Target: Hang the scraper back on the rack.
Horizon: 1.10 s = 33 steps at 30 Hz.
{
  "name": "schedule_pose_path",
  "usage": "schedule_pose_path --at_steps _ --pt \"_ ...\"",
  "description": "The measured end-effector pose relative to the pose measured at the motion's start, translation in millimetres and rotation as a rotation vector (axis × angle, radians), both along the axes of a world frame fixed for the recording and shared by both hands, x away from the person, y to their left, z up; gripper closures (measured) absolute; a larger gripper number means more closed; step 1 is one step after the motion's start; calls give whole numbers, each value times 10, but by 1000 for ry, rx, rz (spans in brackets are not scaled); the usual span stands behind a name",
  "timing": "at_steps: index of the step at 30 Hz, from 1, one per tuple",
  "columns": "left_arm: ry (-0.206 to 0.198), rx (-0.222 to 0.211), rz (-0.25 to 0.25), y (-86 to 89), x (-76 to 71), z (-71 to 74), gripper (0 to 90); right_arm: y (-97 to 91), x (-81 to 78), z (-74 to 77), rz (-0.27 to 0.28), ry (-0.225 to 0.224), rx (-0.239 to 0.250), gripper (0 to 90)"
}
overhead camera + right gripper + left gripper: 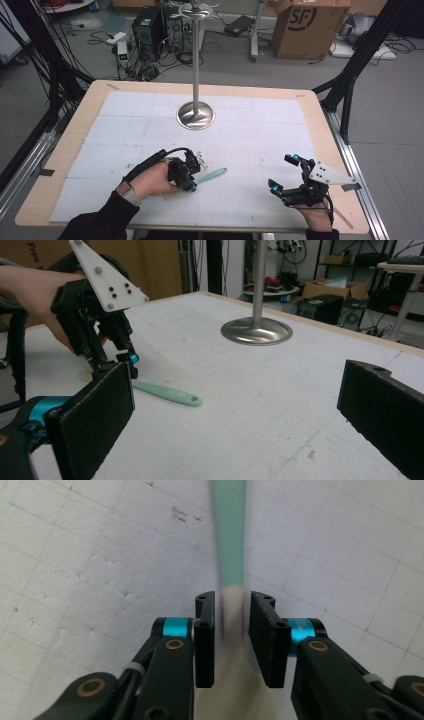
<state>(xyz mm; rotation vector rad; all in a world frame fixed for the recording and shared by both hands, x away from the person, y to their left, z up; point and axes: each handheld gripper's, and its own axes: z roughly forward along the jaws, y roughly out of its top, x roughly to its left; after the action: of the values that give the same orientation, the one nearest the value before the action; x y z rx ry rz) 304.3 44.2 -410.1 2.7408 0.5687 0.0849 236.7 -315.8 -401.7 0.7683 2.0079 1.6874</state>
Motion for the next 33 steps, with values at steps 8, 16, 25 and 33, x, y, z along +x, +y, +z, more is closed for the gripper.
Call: schedule_pose_path --at_steps 8,16,25,33 --pt "-22 -3 -2 0 -29 -1 804 21 9 3 4 -3 2 3" --pt "-50 -116 63 180 -6 71 805 34 28 -6 10 5 0 3" --pt "-123 -242 204 503 27 216 805 45 27 -7 12 0 -6 3" --pt "-215 -427 276 759 25 248 804 46 39 -26 13 7 -4 3"
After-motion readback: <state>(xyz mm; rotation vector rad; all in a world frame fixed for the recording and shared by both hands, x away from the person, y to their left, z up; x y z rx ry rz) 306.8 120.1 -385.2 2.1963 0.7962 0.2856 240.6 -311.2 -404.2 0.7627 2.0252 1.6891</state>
